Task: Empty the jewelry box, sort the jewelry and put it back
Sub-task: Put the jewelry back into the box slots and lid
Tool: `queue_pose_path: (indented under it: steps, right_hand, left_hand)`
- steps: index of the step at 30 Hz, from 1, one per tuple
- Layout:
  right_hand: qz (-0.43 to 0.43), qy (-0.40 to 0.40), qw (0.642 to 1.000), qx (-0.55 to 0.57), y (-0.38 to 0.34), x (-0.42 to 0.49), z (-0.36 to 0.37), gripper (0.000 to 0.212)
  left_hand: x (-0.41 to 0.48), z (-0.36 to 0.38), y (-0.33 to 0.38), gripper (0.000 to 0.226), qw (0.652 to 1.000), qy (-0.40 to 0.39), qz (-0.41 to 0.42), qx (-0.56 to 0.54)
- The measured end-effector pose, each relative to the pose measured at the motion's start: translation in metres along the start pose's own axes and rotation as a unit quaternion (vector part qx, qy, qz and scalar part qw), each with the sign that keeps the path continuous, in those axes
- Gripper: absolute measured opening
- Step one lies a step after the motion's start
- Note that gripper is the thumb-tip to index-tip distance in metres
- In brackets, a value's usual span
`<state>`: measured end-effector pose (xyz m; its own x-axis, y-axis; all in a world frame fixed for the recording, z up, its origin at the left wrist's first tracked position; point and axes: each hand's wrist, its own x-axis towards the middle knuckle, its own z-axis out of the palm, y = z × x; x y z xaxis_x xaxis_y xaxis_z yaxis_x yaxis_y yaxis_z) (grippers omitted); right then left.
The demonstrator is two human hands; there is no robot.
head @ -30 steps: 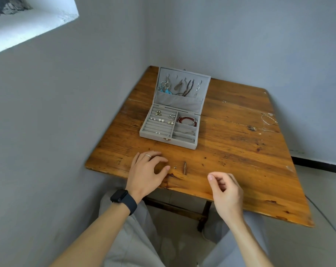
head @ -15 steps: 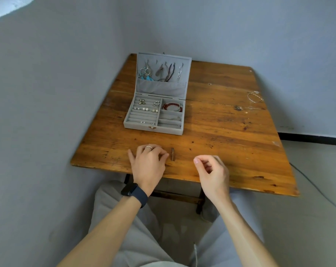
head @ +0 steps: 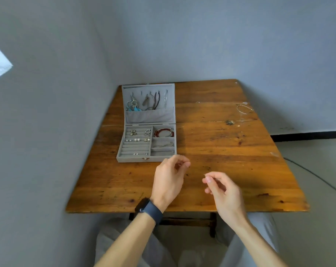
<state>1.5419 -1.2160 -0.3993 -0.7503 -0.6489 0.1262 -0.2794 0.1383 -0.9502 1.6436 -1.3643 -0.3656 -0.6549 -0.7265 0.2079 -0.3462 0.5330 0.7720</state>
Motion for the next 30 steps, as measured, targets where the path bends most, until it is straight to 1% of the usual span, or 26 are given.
queue_pose_path:
  steps: [3, 6, 10, 12, 14, 16, 18, 20, 24, 28, 30]
  right_hand:
    - [0.001, 0.008, 1.0, -0.013, 0.001, 0.022, -0.03, 0.011]
    - [0.003, 0.034, 0.998, -0.048, 0.01, 0.053, -0.067, 0.014]
    - [0.009, 0.057, 0.993, -0.106, 0.035, 0.102, -0.117, 0.012]
    - [0.014, 0.073, 0.985, -0.153, 0.05, 0.126, -0.138, 0.012]
    - [0.016, 0.087, 0.977, -0.194, 0.063, 0.151, -0.154, 0.012]
    - [0.012, 0.099, 0.969, -0.224, 0.075, 0.178, -0.165, 0.01]
    - [-0.007, 0.108, 0.963, -0.248, 0.086, 0.203, -0.17, 0.008]
    - [-0.017, 0.108, 0.96, -0.257, 0.095, 0.226, -0.17, 0.007]
    - [-0.03, 0.097, 0.961, -0.256, 0.111, 0.264, -0.161, 0.007]
    - [-0.011, 0.081, 0.967, -0.242, 0.118, 0.291, -0.157, 0.01]
    - [-0.001, 0.079, 0.971, -0.224, 0.119, 0.298, -0.155, 0.011]
  left_hand:
    - [0.033, 0.016, 0.016, 0.007, 0.999, -0.044, 0.004, -0.022]
    - [0.068, 0.04, 0.029, 0.007, 0.994, -0.104, 0.016, -0.029]
    - [0.116, 0.087, 0.041, 0.013, 0.985, -0.169, 0.038, 0.014]
    - [0.14, 0.114, 0.049, 0.013, 0.981, -0.187, 0.04, 0.037]
    - [0.163, 0.141, 0.057, 0.008, 0.979, -0.194, 0.034, 0.052]
    - [0.185, 0.165, 0.065, 0.005, 0.98, -0.185, 0.021, 0.071]
    - [0.204, 0.187, 0.072, 0.009, 0.981, -0.161, 0.014, 0.104]
    - [0.219, 0.205, 0.077, 0.012, 0.982, -0.13, 0.025, 0.133]
    - [0.241, 0.236, 0.083, 0.014, 0.986, -0.091, 0.04, 0.133]
    - [0.25, 0.258, 0.083, 0.017, 0.986, -0.07, 0.045, 0.146]
    - [0.251, 0.264, 0.08, 0.018, 0.99, -0.052, 0.035, 0.128]
